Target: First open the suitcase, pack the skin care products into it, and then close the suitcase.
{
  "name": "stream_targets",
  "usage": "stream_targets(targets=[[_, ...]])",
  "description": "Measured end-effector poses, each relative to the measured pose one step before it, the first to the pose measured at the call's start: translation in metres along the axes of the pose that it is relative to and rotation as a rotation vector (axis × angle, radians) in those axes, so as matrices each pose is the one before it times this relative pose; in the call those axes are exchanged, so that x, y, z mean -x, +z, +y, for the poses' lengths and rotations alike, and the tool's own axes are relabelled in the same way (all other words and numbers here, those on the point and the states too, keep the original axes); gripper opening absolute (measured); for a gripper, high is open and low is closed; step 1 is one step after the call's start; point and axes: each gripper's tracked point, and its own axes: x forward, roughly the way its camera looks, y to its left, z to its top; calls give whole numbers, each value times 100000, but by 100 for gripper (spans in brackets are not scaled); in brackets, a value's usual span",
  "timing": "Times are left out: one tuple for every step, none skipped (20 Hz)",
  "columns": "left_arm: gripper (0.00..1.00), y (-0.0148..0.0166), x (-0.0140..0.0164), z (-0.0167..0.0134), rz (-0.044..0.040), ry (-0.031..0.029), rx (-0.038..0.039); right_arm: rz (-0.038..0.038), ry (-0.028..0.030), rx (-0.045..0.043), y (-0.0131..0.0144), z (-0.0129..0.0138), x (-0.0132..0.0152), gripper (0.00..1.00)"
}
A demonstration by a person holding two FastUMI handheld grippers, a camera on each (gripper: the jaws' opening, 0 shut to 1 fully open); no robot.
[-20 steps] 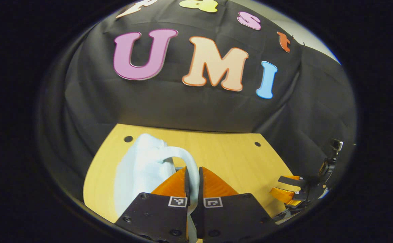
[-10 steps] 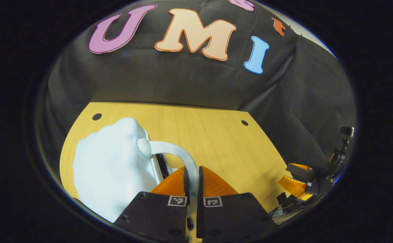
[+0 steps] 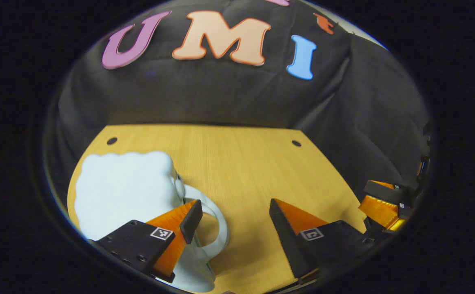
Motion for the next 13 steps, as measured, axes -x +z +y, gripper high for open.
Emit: stream_targets(targets=[[96, 1730, 862, -84, -7722, 4921, -2010, -3646, 782, 1123, 1157, 78, -78, 97], [96, 2074, 932, 108, -8638, 5734, -1924, -4927, 679, 1307, 1618, 111, -12, 97], [96, 2036, 958, 186, -7534, 5431, -2531, -5868, 499, 1483, 1884, 152, 208, 98], [95, 1542, 1152, 510, -6487, 5591, -2403, -6578, -330, 1579, 2298, 68, 173, 98], [95, 942, 815, 345, -3132, 4001, -2327, -6632, -645, 1325, 2252, 104, 108, 98], [95, 639, 1248, 52, -3412, 2561, -1430, -6748, -448, 694, 2376, 290, 144, 98], [95, 913, 904, 4, -2596, 861, -346, -6697, -524, 598, 2228, 355, 282, 98], [95, 1161, 369, -195, -2462, -742, 1, -6416, 169, 735, 2117, 529, -59, 97], [95, 726, 420, -103, -1278, -1031, 207, -4968, -6, 987, 1732, 478, -75, 97], [95, 716, 295, 21, -1004, -732, -531, -3676, -41, 951, 1286, 433, 71, 97], [95, 820, 220, 422, -1512, -430, -850, -2054, -199, -42, 794, 477, 404, 94], [95, 804, 211, 469, -1501, 77, -1031, -609, -44, -791, 570, 598, 259, 98], [95, 754, 435, 599, -1269, 523, -1020, 398, 99, -1093, 296, 471, 674, 100]])
